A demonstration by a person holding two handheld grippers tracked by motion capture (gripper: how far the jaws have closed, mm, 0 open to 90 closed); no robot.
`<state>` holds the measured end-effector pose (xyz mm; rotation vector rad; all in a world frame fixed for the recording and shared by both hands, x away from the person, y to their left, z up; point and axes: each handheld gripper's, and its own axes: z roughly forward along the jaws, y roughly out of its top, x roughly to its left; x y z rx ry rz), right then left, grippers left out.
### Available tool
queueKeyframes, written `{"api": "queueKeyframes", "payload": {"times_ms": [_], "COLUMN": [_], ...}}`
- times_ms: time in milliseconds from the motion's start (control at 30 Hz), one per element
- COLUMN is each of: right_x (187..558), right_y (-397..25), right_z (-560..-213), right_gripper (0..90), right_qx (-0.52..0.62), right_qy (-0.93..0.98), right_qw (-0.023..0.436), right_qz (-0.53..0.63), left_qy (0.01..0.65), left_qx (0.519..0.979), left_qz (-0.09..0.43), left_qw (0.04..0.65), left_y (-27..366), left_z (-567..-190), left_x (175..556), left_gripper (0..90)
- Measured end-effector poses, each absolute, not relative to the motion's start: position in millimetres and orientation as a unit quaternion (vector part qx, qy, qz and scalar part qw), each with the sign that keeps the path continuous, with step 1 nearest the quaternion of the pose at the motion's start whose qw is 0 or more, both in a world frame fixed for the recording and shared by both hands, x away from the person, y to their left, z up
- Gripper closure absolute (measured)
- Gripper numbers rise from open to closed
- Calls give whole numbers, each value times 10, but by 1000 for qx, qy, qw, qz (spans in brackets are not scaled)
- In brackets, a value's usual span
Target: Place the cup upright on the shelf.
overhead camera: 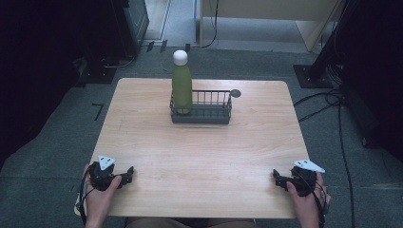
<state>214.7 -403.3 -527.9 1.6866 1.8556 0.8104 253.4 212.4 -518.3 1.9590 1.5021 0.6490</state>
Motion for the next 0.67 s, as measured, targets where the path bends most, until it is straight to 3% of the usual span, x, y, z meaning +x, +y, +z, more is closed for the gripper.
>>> {"api": "queueKeyframes", "payload": {"times_ms": [667], "right_x": [2127], "right_y": [-4019], "right_z": [-5279], "right_gripper": [0], "right_qx": [633], "right_qy": [670], "right_qw": [254], "right_qz": [292], "left_qy": [601], "left_qx": [702], "left_qz": [246], "left_qw": [291], "left_y": [2139], "left_z": [-5181], "left_x": [2489], "left_gripper": [54]}}
